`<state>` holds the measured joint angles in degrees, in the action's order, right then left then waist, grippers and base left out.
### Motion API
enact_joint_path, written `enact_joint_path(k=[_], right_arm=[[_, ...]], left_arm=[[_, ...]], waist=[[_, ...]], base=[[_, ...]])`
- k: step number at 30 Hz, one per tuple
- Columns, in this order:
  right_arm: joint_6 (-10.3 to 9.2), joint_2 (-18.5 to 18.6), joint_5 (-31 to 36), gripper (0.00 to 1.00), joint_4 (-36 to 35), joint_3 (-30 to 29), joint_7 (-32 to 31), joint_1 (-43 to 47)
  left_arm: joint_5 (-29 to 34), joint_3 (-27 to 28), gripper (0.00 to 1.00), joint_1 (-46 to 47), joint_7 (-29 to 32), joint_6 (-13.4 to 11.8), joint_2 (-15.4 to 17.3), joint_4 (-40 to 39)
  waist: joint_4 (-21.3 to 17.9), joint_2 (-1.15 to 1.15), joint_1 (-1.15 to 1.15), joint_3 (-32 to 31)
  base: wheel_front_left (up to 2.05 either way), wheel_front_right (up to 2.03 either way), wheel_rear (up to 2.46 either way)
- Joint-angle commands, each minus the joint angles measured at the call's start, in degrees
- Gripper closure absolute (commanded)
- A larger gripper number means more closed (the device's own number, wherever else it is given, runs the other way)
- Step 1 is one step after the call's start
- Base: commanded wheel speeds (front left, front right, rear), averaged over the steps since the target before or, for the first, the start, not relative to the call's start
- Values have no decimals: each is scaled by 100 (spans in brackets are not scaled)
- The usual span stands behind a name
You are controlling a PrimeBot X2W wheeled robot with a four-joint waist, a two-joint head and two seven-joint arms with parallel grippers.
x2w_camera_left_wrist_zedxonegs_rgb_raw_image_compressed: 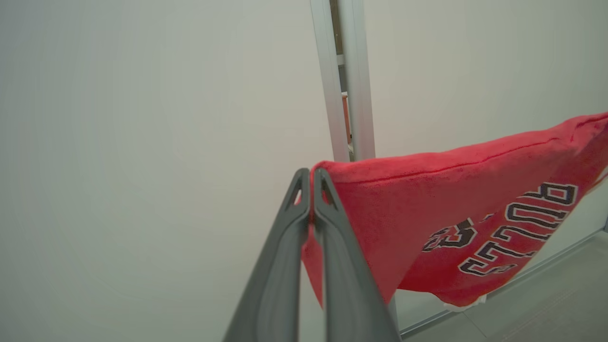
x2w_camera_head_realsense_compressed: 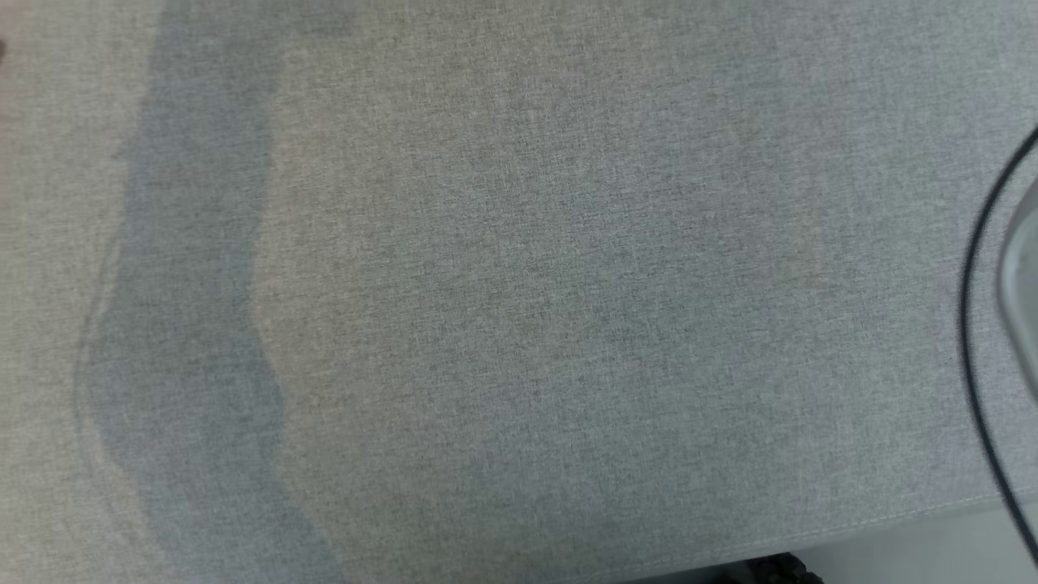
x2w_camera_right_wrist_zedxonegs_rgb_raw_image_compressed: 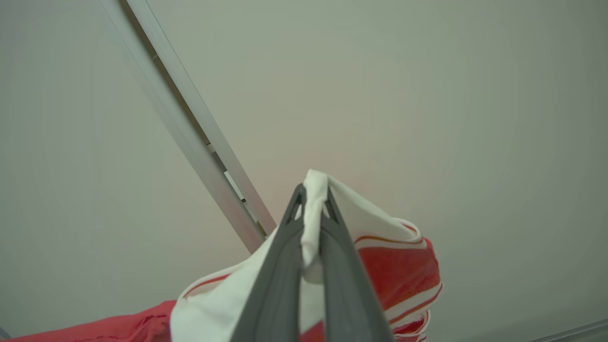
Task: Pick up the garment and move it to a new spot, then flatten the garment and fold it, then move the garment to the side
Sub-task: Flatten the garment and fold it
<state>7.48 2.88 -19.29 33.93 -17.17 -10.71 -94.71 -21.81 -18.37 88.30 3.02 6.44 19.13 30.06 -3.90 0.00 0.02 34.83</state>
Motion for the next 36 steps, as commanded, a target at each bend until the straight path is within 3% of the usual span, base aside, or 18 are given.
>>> enact_joint_path(k=[1,9,17,19,28,33,36], right_arm=[[2,9,-80,100,93,140,142,258],[2,8,-668,100,-76,588,621,2593],[1,64,-1186,100,-1764,483,242,5756],[1,78,-1266,100,-2317,390,36,6551],[1,9,-1874,100,-4390,-223,-657,9633],[1,6,-2361,100,-4688,-125,-509,10833],[1,12,-2338,100,-4543,-43,-402,11021]], left_arm=[[46,-94,100,-223,-235,25,0,153],[-292,-805,100,-1937,-1059,106,-22,914],[-953,-1251,100,-4319,-1434,84,-10,333],[-1042,-1314,100,-4929,-1436,-17,-35,7],[-1597,-1412,100,-7851,-1170,-936,84,-2178],[-1913,-1396,100,-8988,-922,-1418,219,-3449],[-2045,-1355,100,-9223,-714,-1551,336,-3864]], waist=[[-48,0,-2,132],[-87,0,-2,-471],[-71,0,-2,-1465],[-29,0,-2,-1704],[69,0,-2,-2262],[114,0,-2,-2146],[91,0,-2,-2061]], base=[[0,0,0],[0,0,0],[0,0,0],[0,0,0],[0,0,0],[0,0,0],[0,0,0]])
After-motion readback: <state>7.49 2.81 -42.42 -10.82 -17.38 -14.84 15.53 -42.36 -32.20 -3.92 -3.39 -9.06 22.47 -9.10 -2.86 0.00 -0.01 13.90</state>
